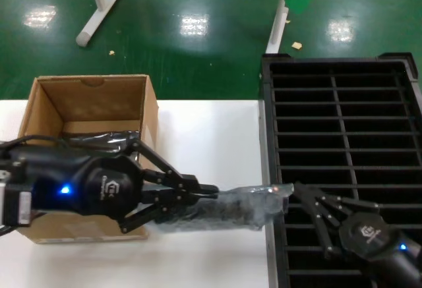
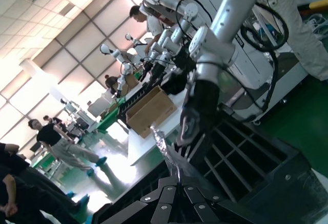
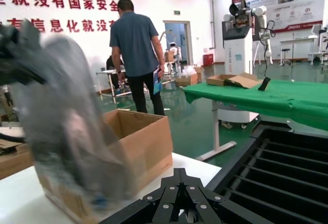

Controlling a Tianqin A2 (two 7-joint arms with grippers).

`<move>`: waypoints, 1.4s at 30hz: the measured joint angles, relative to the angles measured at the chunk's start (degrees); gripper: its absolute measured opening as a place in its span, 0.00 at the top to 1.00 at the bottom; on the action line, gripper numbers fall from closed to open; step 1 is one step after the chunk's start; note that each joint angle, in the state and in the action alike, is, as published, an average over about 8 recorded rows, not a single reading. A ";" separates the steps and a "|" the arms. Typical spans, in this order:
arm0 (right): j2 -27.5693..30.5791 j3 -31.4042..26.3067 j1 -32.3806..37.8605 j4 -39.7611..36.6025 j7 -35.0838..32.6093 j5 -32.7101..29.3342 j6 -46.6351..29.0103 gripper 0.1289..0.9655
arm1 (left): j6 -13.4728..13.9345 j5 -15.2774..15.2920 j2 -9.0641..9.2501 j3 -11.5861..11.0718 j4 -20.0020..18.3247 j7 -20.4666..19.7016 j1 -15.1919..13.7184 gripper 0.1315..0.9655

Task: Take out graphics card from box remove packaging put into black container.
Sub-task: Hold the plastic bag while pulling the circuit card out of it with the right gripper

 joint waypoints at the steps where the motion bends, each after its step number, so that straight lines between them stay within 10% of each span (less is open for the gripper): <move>1: 0.21 0.27 -0.66 0.67 0.15 0.20 -0.09 0.98 | -0.12 0.40 0.38 0.24 0.32 0.17 -0.30 0.99; 14: 2.32 3.63 -6.45 6.43 1.59 2.92 -1.73 0.98 | -2.37 3.00 3.63 1.34 1.59 0.02 -1.77 0.99; 42: 1.98 3.02 -6.70 6.02 1.92 3.63 -2.44 0.98 | -3.78 2.77 4.61 0.91 -1.96 -2.02 1.10 0.99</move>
